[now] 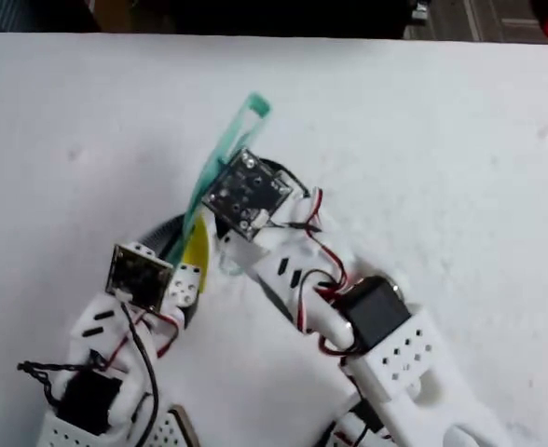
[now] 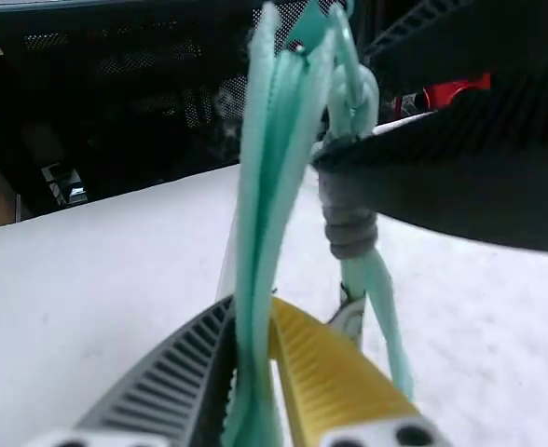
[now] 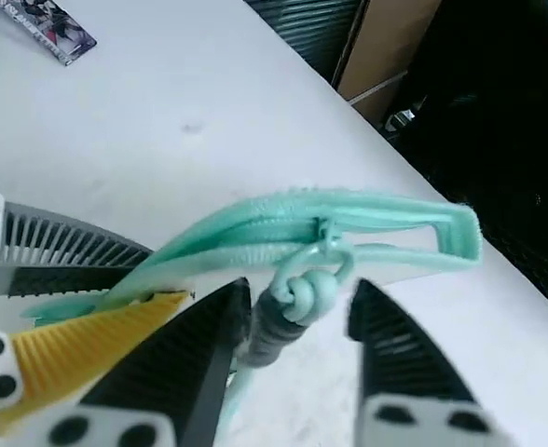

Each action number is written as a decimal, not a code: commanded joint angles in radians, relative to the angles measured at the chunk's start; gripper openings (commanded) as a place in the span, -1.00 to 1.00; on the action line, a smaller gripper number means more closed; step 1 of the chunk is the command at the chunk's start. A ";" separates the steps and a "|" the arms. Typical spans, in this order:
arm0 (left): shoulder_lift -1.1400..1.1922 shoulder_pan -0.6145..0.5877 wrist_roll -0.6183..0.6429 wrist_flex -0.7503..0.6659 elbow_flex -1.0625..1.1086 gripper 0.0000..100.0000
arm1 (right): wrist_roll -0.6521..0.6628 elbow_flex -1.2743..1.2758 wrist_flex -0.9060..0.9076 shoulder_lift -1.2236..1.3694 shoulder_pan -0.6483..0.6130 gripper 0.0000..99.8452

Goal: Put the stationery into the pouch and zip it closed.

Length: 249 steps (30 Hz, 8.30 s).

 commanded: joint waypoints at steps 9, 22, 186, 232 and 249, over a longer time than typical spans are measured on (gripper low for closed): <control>-0.012 0.002 0.015 -0.028 -0.012 -0.95 | 0.058 -0.054 -0.081 0.107 -0.005 -0.90; -0.012 -0.004 0.106 0.057 -0.157 -0.62 | 0.061 -0.138 0.042 -0.059 -0.061 -0.97; -0.012 0.148 -0.064 0.236 -0.213 -0.96 | 0.101 -0.322 -0.282 0.403 0.532 -0.97; -0.012 0.156 -0.064 0.227 -0.195 -0.96 | -0.305 -0.559 0.593 -0.059 0.282 -0.48; -0.012 0.154 -0.071 0.176 -0.140 -0.96 | -0.741 -1.077 0.782 0.696 -0.001 -0.33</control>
